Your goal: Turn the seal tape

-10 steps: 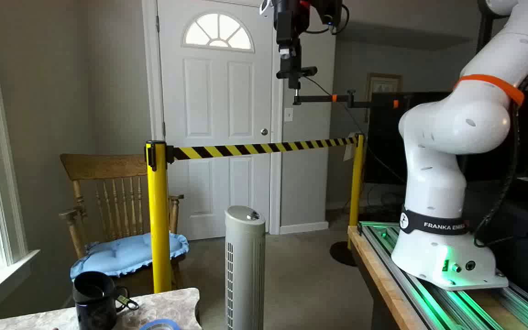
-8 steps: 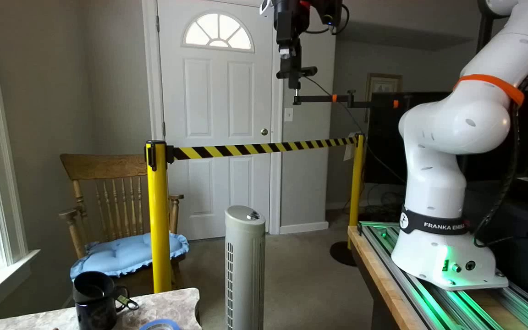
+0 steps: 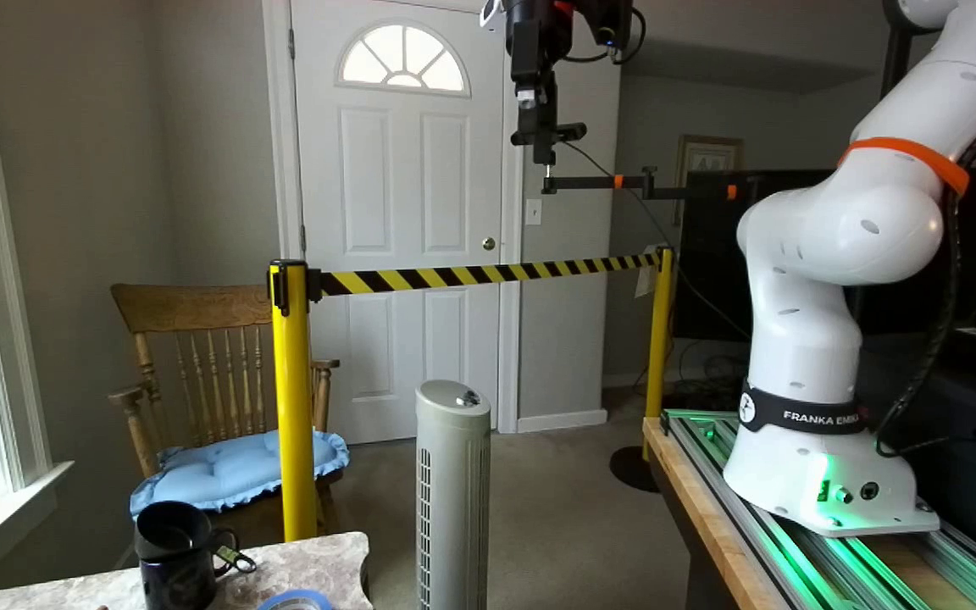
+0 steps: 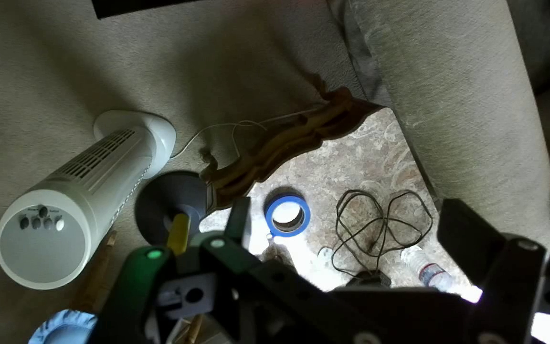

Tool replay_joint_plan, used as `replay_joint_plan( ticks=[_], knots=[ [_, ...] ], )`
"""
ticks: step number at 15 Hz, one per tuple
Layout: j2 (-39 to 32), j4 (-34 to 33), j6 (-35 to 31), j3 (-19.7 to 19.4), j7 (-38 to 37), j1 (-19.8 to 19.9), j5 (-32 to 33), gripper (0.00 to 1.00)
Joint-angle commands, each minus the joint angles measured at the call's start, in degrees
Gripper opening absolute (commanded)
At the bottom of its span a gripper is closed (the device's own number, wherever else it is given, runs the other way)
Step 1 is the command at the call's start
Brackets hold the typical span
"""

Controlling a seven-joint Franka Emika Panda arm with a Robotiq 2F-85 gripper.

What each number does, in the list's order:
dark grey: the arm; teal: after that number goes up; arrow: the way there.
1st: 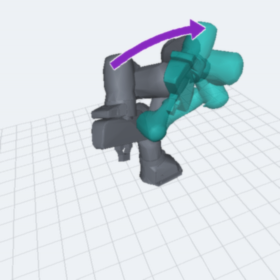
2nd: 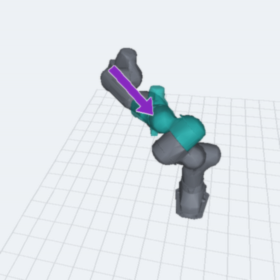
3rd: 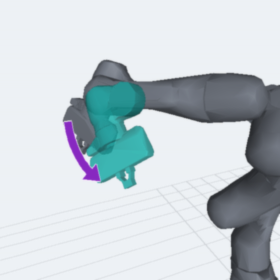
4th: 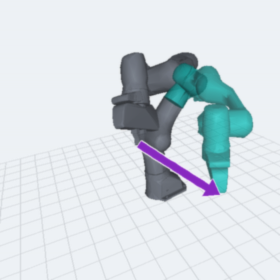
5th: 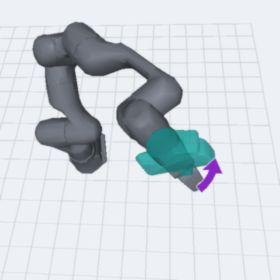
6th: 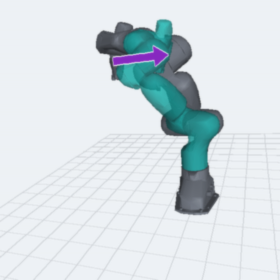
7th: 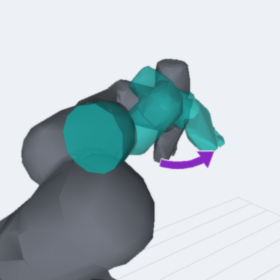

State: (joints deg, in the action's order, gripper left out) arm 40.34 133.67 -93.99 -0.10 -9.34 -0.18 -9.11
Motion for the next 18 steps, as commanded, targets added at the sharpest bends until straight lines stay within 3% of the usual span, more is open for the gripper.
replay_joint_plan(
  ticks=[1,11,18],
  knots=[
    [-1.33,0.30,-1.45,-0.74,3.45,0.03,-1.33,1.00],
    [-18.41,5.76,-29.48,-6.83,19.65,-1.53,-8.56,1.00],
    [-32.53,6.23,-46.36,-1.74,15.88,-2.58,-8.16,1.00]
  ],
)
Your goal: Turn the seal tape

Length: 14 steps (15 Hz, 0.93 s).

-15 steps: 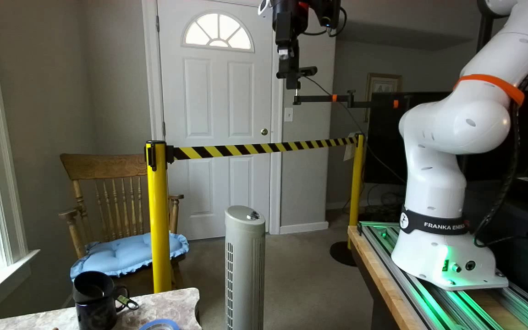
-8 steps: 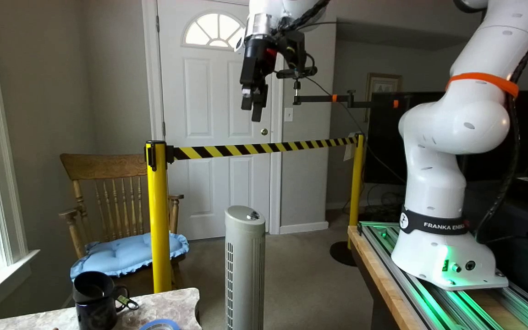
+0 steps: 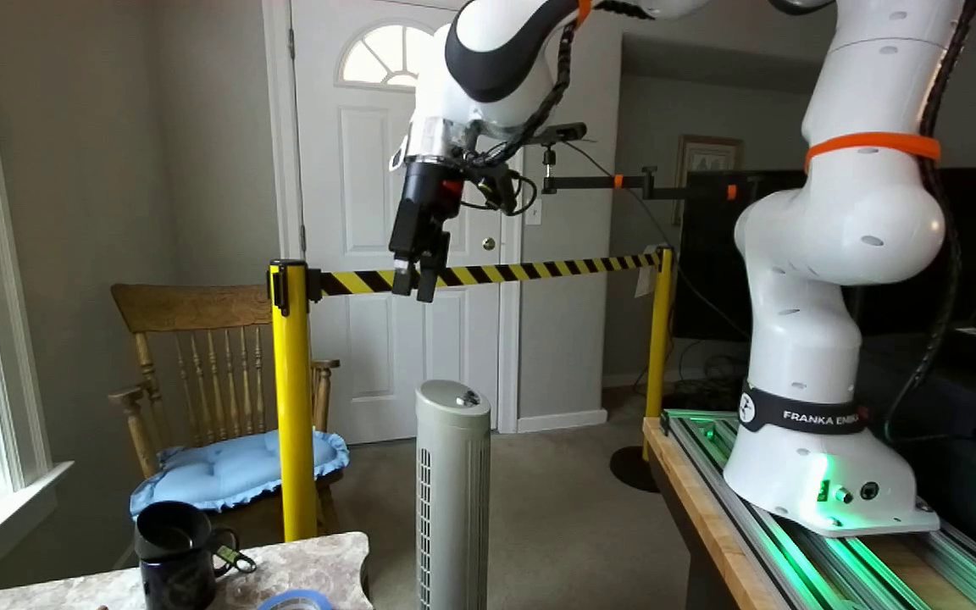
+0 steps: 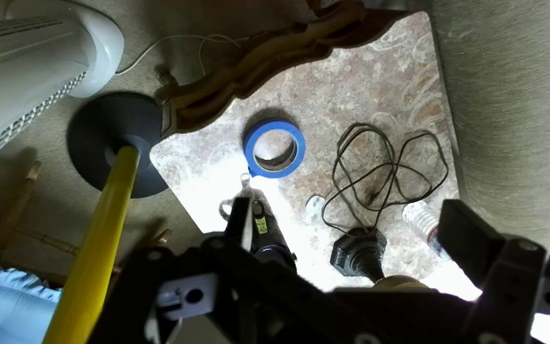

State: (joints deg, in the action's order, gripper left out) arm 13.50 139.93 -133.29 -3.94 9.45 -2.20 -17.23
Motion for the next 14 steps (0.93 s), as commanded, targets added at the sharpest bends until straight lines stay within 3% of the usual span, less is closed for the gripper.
replay_joint_plan(
  ticks=[1,8,14],
  knots=[
    [-8.14,-0.35,-9.41,3.07,-5.55,-0.22,1.36,1.00],
    [-18.58,-2.02,-16.10,5.05,-14.37,-0.22,4.56,1.00],
    [-23.38,-3.05,-21.93,3.30,-25.15,-1.41,18.94,1.00]
  ],
)
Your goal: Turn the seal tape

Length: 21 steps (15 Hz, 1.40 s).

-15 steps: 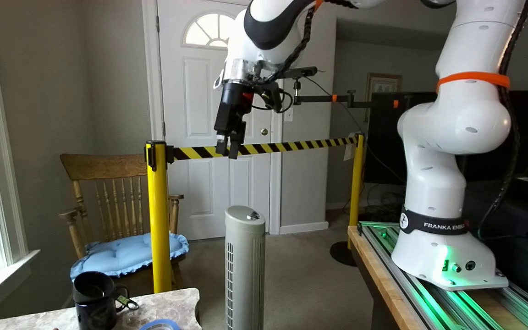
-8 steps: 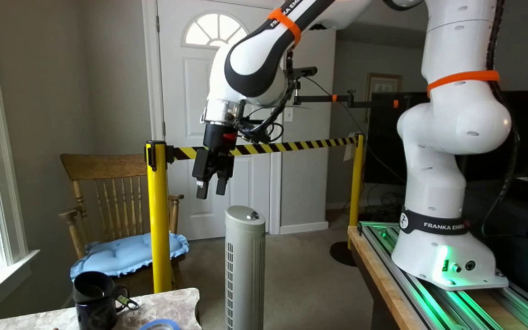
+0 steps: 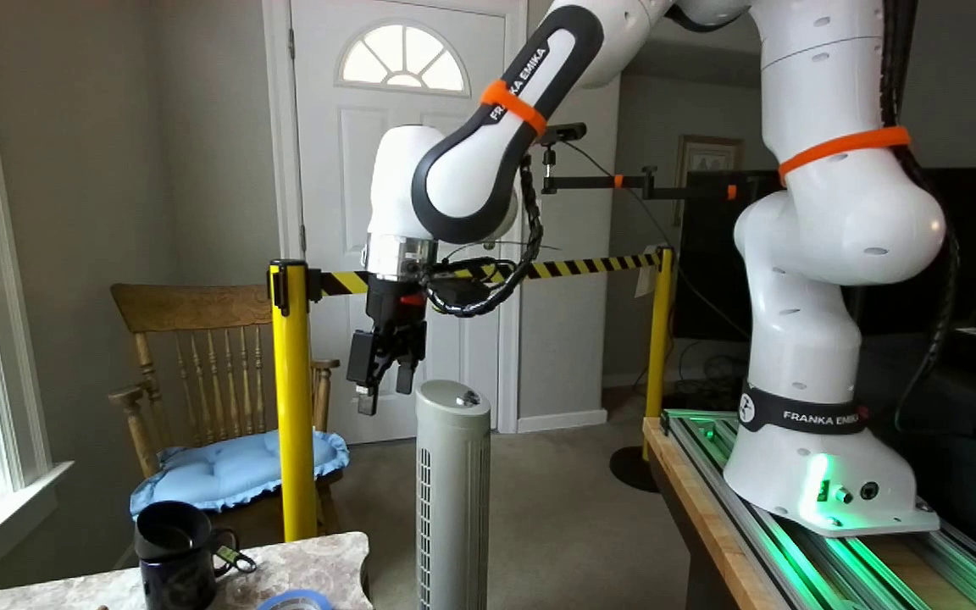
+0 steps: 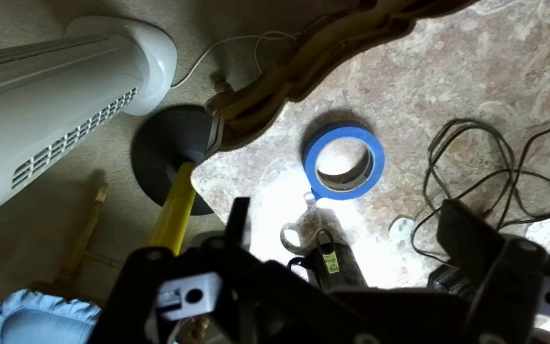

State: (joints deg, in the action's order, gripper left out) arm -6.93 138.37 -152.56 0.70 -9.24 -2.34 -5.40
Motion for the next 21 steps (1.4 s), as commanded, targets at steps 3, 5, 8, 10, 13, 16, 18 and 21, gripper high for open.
replay_joint_plan(
  ticks=[3,5,8,10,13,16,18,21],
  knots=[
    [-1.77,-0.83,-1.39,-1.00,-5.99,-0.55,7.19,1.00],
    [-2.14,-1.15,-1.41,-1.36,-7.41,-0.91,8.56,1.00],
    [-2.18,-1.33,-1.40,-1.42,-7.54,-1.00,8.76,1.00],
    [-6.04,-5.06,1.32,-0.45,-4.73,-0.20,5.06,1.00],
    [-12.08,-10.17,0.60,-0.81,-4.01,-0.15,4.27,1.00],
    [-18.60,-15.21,-0.24,-0.32,-1.18,0.37,3.59,1.00],
    [-22.39,-18.31,-0.12,0.08,0.76,0.29,3.85,1.00],
    [-28.14,-22.64,-0.49,1.68,4.56,1.26,2.92,1.00]
  ],
)
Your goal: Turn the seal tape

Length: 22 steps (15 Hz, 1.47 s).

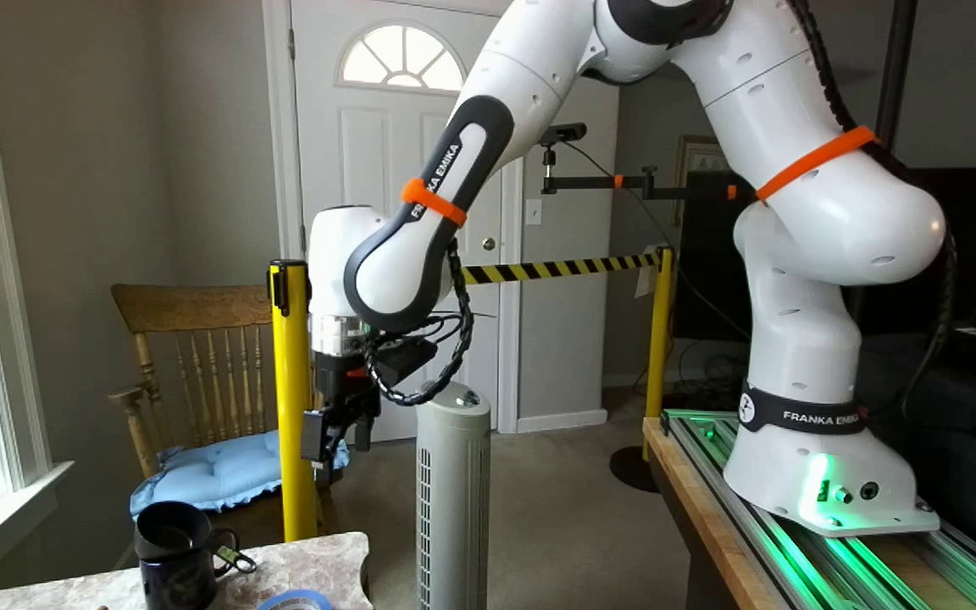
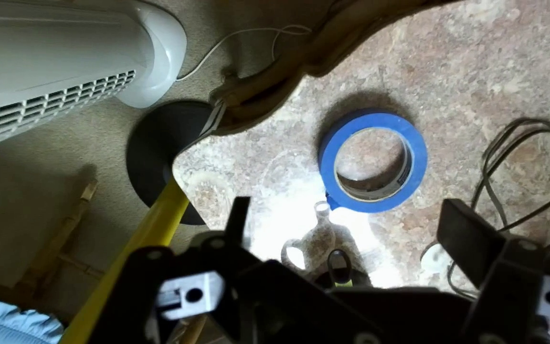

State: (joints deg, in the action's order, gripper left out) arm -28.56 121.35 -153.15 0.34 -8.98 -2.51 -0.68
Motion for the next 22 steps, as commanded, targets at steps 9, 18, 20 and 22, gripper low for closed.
replay_joint_plan(
  ticks=[9,18,20,22],
  knots=[
    [-20.89,-15.61,-5.07,2.60,8.31,0.80,-0.94,1.00],
    [-28.54,-21.11,-10.05,0.42,7.13,-2.03,0.20,1.00],
    [-30.02,-22.51,-10.20,0.13,7.04,-2.29,0.25,1.00],
    [-30.28,-22.96,-10.21,0.07,7.03,-2.30,0.26,1.00]
  ],
)
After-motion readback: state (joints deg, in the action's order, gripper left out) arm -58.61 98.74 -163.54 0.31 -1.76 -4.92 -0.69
